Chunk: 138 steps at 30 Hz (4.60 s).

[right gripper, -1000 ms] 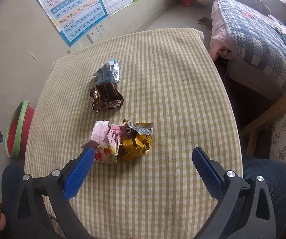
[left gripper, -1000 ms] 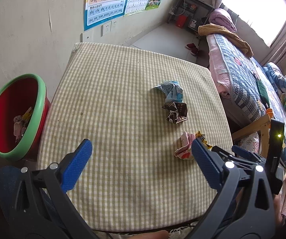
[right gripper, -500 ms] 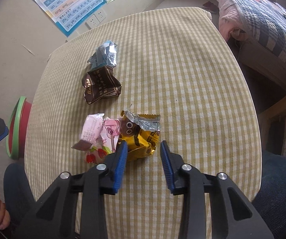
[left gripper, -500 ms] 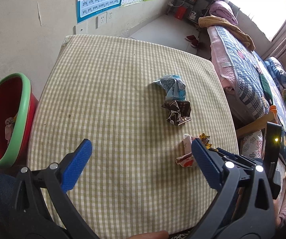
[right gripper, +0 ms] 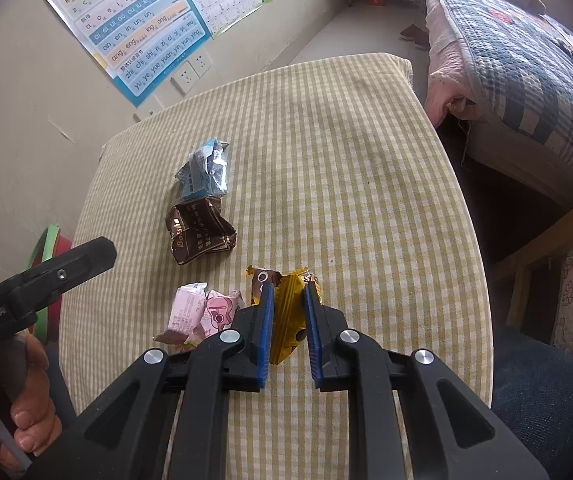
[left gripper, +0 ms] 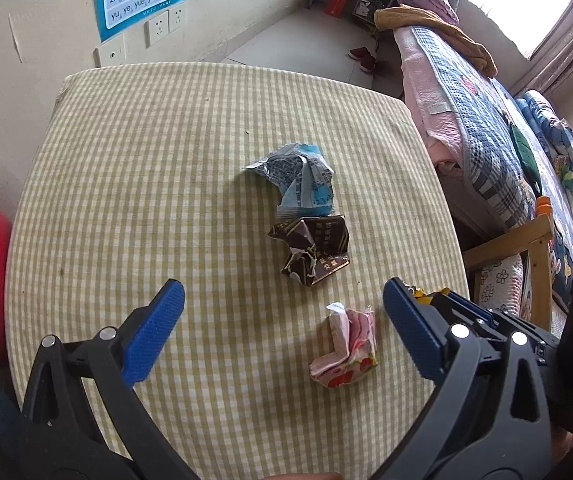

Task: Collect trash
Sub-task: 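Grasp the gold wrapper with the right gripper while the left grasps the brown wrapper, then carry the brown and gold wrappers over the red bin, then open both grippers to drop the wrappers into the bin, then move both grippers back over the table toward the last two wrappers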

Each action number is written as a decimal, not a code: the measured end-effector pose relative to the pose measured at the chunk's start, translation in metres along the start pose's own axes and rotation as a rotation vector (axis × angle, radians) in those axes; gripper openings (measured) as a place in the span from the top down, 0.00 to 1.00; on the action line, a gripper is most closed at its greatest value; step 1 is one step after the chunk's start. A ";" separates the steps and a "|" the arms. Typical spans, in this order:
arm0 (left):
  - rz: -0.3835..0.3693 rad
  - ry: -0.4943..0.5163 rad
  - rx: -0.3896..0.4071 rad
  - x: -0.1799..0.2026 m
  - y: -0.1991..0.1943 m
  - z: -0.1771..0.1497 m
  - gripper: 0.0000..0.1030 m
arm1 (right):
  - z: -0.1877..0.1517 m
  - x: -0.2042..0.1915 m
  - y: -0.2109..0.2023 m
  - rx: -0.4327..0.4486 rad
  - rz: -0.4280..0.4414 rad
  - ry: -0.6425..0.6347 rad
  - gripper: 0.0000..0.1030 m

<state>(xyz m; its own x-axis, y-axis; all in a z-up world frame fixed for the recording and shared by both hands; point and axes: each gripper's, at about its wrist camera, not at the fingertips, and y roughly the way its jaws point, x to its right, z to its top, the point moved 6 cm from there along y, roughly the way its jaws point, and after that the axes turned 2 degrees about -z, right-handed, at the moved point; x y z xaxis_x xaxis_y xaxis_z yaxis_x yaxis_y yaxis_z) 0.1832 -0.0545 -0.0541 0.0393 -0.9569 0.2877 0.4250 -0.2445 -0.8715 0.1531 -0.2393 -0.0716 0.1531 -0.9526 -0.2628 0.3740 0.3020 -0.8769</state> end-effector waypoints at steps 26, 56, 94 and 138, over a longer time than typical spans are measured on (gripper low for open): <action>-0.001 -0.001 -0.043 0.003 0.019 0.001 0.93 | 0.010 0.003 -0.009 0.029 0.007 0.002 0.85; 0.054 -0.170 0.170 -0.098 -0.112 -0.039 0.93 | 0.006 -0.141 -0.052 0.134 0.065 -0.255 0.85; 0.229 -0.532 0.350 -0.316 -0.222 -0.089 0.93 | -0.009 -0.401 -0.008 0.103 0.257 -0.637 0.85; 0.205 -0.444 0.357 -0.250 -0.205 -0.074 0.06 | -0.013 -0.318 -0.027 0.097 0.210 -0.478 0.08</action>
<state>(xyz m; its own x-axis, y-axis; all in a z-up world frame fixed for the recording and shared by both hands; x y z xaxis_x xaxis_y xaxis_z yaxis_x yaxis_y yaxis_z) 0.0189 0.2235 0.0235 0.4933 -0.8036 0.3330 0.6433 0.0793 -0.7615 0.0827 0.0553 0.0300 0.6252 -0.7553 -0.1966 0.3696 0.5084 -0.7778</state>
